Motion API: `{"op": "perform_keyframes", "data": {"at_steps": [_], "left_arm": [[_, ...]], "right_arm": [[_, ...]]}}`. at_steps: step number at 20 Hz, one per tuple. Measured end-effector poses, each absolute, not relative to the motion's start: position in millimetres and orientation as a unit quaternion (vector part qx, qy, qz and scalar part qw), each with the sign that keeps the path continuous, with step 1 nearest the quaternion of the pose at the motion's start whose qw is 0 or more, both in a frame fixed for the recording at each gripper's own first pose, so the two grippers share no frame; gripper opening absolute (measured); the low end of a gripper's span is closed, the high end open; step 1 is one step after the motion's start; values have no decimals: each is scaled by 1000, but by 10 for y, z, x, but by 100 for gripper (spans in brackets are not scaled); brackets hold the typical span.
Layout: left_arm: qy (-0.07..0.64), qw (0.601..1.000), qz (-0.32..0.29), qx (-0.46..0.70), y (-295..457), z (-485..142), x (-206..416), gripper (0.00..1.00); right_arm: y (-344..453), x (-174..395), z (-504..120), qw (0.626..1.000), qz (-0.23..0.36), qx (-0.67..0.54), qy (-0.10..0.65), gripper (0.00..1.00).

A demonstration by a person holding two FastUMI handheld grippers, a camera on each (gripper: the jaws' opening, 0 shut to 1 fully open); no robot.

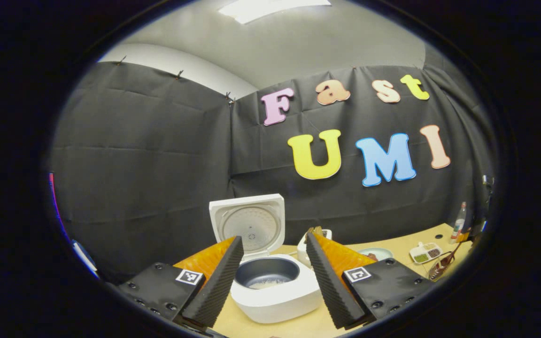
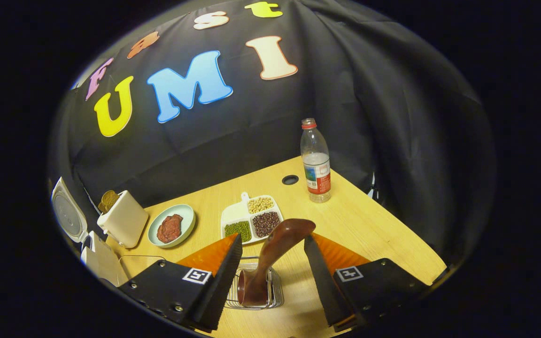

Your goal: Close the left gripper, press the button to open the rice cooker; take a wooden spoon from the chopstick holder with the right hand, scoop a spoonful of rice and pour it into the rice cooker, then put the wooden spoon back into the chopstick holder.

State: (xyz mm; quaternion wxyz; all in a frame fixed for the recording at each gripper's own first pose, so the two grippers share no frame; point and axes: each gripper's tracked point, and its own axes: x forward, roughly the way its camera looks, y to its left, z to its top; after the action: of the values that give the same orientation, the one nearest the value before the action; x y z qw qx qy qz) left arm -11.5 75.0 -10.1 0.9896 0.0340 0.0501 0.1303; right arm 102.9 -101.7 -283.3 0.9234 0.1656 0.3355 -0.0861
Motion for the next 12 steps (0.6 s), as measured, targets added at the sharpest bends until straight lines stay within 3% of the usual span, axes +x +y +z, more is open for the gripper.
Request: {"op": "perform_keyframes", "data": {"at_steps": [5, 6, 7, 9, 12], "left_arm": [[58, 989, 131, 34, 739, -141, -152, 89], [59, 989, 130, 34, 732, -155, -151, 94], [60, 989, 130, 33, 736, -150, -155, 94], [57, 990, 128, 30, 739, -132, -146, 93], [50, 991, 122, 28, 770, -102, -116, 97]], "right_arm": [[-922, 1019, -2923, 915, -68, 189, 351, 34], [-914, 1040, -2937, 915, -70, 198, 345, 34], [-855, 1025, -2894, 910, -53, 213, 351, 17], [-796, 1022, -2861, 914, -42, 201, 350, 10], [-800, 1016, -2708, 922, -48, 178, 340, 10]]}}
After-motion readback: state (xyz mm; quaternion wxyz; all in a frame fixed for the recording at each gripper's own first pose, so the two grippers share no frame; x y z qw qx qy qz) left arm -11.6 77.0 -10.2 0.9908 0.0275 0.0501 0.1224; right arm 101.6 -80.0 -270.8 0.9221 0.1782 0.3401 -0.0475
